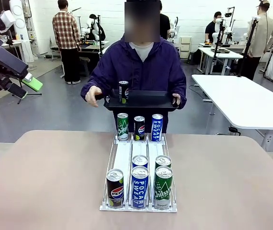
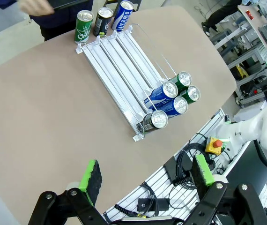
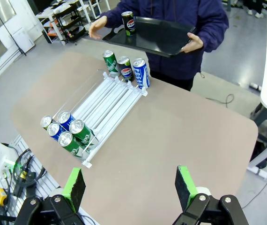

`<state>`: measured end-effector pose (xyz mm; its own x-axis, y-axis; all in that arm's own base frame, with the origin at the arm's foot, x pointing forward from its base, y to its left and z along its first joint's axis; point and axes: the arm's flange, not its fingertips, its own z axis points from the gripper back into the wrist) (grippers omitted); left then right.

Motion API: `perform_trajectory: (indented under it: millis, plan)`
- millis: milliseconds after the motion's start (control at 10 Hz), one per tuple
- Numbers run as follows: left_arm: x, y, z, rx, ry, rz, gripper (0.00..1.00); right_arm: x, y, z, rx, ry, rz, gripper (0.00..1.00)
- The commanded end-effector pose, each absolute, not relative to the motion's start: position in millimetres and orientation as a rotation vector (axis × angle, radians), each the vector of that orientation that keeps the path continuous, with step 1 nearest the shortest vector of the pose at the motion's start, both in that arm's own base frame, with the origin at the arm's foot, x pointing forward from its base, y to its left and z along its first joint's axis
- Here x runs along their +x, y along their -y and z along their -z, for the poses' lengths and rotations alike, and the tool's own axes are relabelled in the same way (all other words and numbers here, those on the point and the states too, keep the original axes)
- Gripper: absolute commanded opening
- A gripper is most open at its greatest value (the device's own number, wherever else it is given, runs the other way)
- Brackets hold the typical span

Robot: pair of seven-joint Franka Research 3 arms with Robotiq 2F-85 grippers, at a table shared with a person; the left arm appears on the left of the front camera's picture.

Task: Retrieve and hand over the desired beverage to the person.
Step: Pick up another can of the same type that the person held from the Automatic Can Dispenser.

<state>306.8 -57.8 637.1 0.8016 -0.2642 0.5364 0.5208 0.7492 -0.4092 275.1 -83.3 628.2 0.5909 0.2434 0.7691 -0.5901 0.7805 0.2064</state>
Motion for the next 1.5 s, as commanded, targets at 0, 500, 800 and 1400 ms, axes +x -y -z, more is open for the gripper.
perform_trajectory:
  millis: [0, 500, 800, 1400]
  plan:
    - [307.0, 57.7, -637.1, -0.582, 0.469, 0.452, 1.0, 276.7, 81.9, -625.1, 0.504, 0.81, -0.522, 1.0]
    - [307.0, 57.7, -637.1, -0.582, 0.469, 0.452, 1.0, 281.6, 50.0, -631.5, 0.392, 0.709, -0.586, 1.0]
    - [307.0, 57.7, -637.1, -0.582, 0.469, 0.452, 1.0, 314.4, -77.8, -630.6, 0.248, 0.434, -0.535, 1.0]
    - [307.0, 57.7, -637.1, -0.582, 0.469, 0.452, 1.0, 348.5, -239.1, -553.2, 0.103, 0.173, -0.124, 1.0]
